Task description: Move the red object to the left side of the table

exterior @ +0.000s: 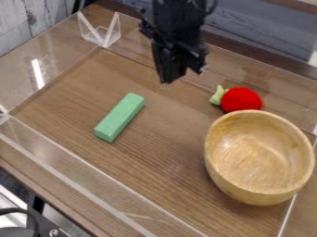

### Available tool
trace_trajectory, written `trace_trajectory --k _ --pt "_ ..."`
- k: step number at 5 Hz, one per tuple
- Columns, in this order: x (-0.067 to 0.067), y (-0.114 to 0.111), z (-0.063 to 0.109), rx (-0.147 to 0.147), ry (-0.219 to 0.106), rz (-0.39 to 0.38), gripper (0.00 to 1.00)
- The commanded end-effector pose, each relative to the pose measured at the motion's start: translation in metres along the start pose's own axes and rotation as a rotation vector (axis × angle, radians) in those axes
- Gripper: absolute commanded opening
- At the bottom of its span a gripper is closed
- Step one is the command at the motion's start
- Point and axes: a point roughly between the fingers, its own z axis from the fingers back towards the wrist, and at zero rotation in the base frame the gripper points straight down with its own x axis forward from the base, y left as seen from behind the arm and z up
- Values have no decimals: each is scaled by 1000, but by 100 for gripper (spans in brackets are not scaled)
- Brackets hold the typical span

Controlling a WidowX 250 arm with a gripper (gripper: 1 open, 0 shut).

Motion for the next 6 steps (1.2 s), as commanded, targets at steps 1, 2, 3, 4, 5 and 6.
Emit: trace_trajectory --k 1,2,3,4,5,6 --pt "11 -4 19 6 -68 -3 100" --pt "27 -18 9 -13 -74 -122 100" --pt "51 -41 -5 -32 -83 -273 0" --pt "67 -51 -14 -67 -80 -401 100" --pt "70 -35 -21 -79 -58 -412 0" --pt "71 -35 -31 -83 -38 -393 0"
